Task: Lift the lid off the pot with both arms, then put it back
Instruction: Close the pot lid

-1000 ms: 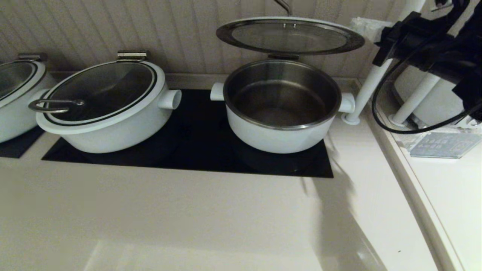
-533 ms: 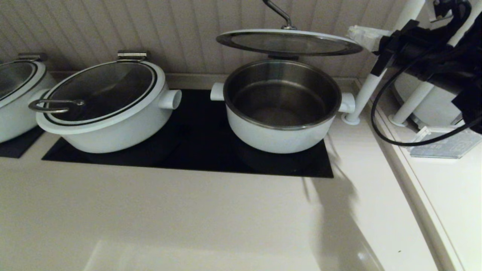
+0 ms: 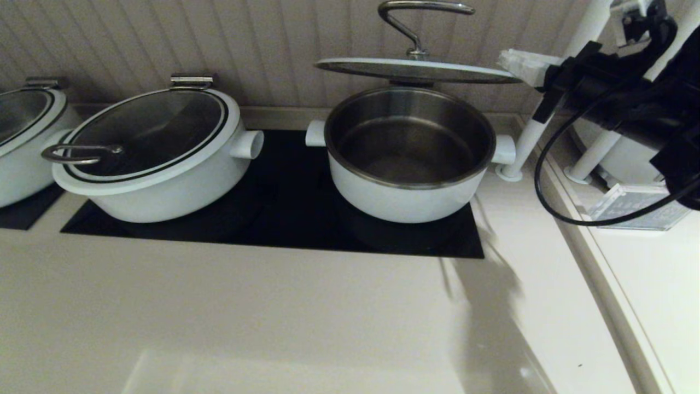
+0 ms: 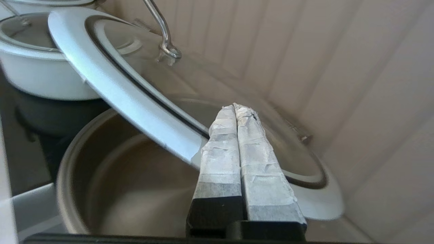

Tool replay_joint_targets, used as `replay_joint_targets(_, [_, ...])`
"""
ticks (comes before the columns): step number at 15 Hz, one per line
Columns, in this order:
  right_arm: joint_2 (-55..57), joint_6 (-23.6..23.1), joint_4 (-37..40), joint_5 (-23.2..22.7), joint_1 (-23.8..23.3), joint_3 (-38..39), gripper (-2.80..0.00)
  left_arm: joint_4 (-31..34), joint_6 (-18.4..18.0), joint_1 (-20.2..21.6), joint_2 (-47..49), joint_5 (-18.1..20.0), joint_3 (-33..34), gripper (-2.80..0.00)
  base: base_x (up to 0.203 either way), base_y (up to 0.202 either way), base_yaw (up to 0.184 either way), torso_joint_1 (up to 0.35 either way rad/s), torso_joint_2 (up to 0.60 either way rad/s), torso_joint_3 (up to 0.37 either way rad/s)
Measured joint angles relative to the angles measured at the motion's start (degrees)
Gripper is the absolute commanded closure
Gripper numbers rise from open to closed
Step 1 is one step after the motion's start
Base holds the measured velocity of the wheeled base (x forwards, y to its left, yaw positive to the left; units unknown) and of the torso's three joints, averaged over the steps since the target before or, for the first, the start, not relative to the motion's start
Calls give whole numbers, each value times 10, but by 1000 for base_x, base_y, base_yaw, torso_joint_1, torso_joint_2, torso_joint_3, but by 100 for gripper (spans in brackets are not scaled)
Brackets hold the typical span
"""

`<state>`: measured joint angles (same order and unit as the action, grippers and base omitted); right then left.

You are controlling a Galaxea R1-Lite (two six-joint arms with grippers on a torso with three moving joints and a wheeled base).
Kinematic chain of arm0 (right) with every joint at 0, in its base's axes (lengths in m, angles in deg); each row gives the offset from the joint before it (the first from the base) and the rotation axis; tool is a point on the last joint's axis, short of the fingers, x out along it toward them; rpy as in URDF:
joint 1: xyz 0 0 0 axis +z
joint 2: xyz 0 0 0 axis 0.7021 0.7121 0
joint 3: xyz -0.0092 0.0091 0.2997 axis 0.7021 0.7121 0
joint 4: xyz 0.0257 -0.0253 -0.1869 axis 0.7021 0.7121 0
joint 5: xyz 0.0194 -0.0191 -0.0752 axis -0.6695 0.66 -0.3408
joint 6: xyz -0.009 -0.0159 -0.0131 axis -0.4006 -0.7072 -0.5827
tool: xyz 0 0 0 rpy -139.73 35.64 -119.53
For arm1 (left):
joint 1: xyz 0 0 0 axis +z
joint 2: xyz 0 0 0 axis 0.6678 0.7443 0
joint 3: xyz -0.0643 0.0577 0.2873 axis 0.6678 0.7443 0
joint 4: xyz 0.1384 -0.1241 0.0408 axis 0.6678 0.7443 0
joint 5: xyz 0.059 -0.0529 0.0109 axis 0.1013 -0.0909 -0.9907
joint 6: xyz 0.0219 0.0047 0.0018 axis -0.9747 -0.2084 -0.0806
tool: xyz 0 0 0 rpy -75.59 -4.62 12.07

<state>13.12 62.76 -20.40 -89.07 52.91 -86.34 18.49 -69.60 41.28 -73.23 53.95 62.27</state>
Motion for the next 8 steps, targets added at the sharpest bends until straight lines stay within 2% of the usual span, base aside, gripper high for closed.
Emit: replay_joint_targets(8, [-1,-1,-38,1,6,55,0,0,0,0,0,0,0,0,0,0,0,0,0,0])
